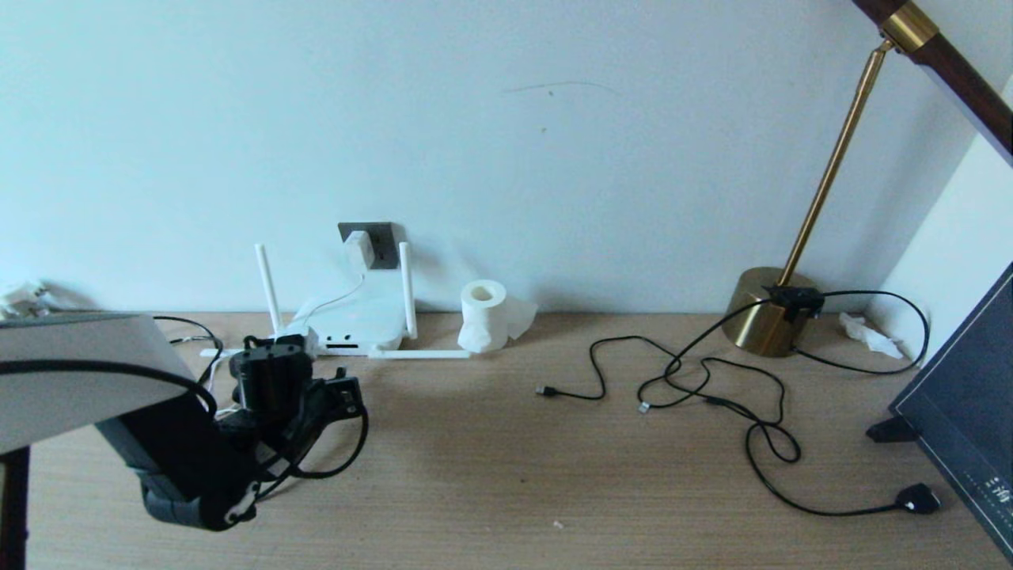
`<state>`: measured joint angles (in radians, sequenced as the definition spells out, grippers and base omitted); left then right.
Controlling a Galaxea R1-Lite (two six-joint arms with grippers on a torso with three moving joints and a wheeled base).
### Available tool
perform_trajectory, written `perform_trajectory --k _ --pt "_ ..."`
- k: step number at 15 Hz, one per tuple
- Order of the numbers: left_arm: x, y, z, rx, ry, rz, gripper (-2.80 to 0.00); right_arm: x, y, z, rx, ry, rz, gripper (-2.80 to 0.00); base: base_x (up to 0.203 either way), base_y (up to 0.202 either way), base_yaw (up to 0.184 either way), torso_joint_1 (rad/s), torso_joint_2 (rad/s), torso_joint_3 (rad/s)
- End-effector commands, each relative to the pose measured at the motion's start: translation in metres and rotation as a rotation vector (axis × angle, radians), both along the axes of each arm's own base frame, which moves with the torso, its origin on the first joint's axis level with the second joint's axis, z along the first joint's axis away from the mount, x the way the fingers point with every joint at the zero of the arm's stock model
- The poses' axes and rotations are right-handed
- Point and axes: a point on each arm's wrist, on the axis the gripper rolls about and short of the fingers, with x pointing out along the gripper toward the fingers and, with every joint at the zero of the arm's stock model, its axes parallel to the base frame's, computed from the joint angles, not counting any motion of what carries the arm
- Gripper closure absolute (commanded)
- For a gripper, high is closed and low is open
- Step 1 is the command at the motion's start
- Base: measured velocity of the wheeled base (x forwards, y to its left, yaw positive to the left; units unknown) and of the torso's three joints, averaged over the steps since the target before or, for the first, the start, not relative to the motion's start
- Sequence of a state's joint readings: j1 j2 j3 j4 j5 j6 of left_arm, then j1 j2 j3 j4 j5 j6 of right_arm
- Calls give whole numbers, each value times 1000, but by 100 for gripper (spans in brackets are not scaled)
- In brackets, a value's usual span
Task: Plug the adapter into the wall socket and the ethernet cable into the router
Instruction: Align cable and router interface
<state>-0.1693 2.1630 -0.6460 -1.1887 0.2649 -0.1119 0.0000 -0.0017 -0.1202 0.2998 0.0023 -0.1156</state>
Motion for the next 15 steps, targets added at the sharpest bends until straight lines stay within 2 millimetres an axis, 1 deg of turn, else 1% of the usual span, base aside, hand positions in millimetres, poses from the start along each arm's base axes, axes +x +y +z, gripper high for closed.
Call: perform_trajectory --k 1,6,8,12,15 --pt "7 -1 -3 -2 -12 1 0 0 0 0 7 6 -1 -280 0 0 0 0 0 0" --pt "9 -2 -1 -2 -18 -12 0 0 0 1 102 3 -24 -280 0 0 0 0 0 0" --pt "9 1 -2 26 -10 -41 0 0 0 0 102 4 -26 -280 0 0 0 0 0 0" --pt "12 0 4 48 -35 -62 0 0 0 0 103 4 -26 -280 0 0 0 0 0 0" --pt "14 11 6 69 -37 -77 0 0 0 0 102 4 -26 -280 0 0 0 0 0 0"
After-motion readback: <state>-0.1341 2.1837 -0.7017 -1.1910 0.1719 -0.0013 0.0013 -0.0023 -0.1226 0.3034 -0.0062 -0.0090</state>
